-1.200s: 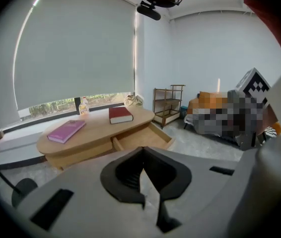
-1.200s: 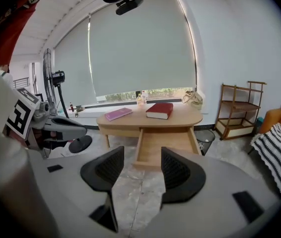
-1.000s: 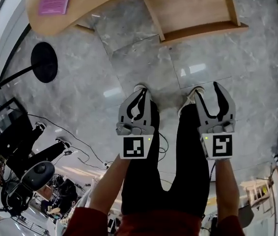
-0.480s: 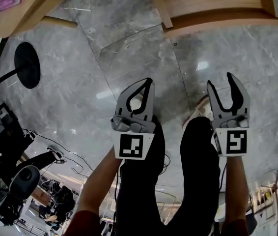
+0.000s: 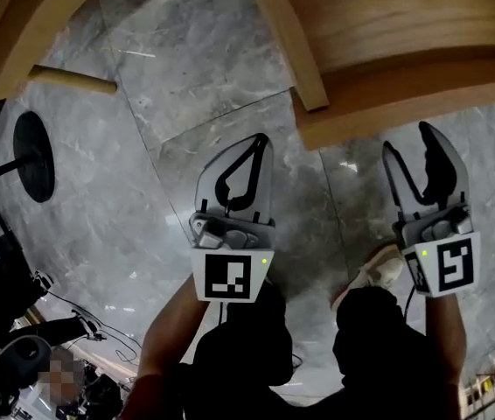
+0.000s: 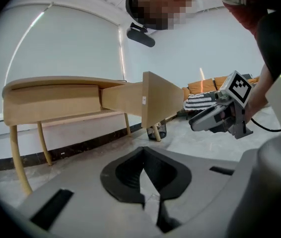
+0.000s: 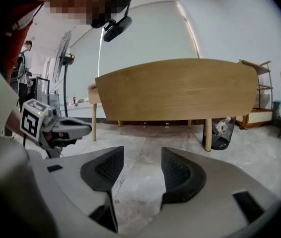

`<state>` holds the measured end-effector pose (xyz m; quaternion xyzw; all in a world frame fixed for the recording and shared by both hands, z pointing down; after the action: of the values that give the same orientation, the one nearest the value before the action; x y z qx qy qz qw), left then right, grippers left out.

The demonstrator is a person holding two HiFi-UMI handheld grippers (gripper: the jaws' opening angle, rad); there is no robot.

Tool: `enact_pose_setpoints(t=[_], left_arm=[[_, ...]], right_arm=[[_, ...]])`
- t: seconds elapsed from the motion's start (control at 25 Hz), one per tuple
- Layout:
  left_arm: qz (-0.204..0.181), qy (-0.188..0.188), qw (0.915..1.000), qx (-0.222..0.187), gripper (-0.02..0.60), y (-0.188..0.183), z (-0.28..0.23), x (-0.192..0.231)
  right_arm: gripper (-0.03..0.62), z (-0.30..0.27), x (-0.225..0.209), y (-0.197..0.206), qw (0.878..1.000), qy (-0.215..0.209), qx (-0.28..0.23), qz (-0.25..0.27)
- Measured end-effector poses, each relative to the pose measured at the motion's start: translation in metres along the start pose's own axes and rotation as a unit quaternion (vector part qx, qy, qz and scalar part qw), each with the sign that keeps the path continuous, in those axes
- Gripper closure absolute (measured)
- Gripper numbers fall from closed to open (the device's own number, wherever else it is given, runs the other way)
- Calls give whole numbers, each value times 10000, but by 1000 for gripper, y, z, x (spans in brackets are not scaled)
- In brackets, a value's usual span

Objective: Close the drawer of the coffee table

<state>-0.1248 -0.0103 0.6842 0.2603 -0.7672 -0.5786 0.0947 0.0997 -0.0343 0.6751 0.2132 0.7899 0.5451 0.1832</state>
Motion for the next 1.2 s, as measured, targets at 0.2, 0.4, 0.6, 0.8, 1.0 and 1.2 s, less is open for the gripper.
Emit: enact_pose_setpoints(t=[0.2, 0.4, 0.6, 0.8, 1.0, 1.2], left_arm=[[251, -304, 9987, -332, 574, 12, -17, 15], [284, -500, 9960, -685, 574, 8, -20, 24], [291, -566, 9954, -722, 574, 1, -18, 23], [254, -543, 9951, -788, 574, 1, -23, 25], [334, -551, 9946, -811, 574, 1, -28, 30], [374, -507, 9944, -845, 574, 1, -30, 29]], right_arm=[[375, -6, -9, 1, 9981, 73, -553, -272], [374, -5, -10, -2, 9969, 204, -731, 185], [372, -7, -12, -18, 9952, 337, -909, 155], [367, -10, -12, -23, 9937, 404, -992, 327], [363, -14, -15, -29, 9919, 545, -1092, 355], [351, -15, -16, -45, 9879, 617, -1342, 474]])
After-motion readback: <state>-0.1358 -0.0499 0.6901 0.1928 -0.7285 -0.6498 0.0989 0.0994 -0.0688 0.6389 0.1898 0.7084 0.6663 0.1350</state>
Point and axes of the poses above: the fingertips, and each gripper's own axes: z backward along the fingers, x to its left, y out of its underside, the point moved 6 cm from there along z, backward along the fingers, and after that the axes turned 1 degree about y, right-handed, at the moved point
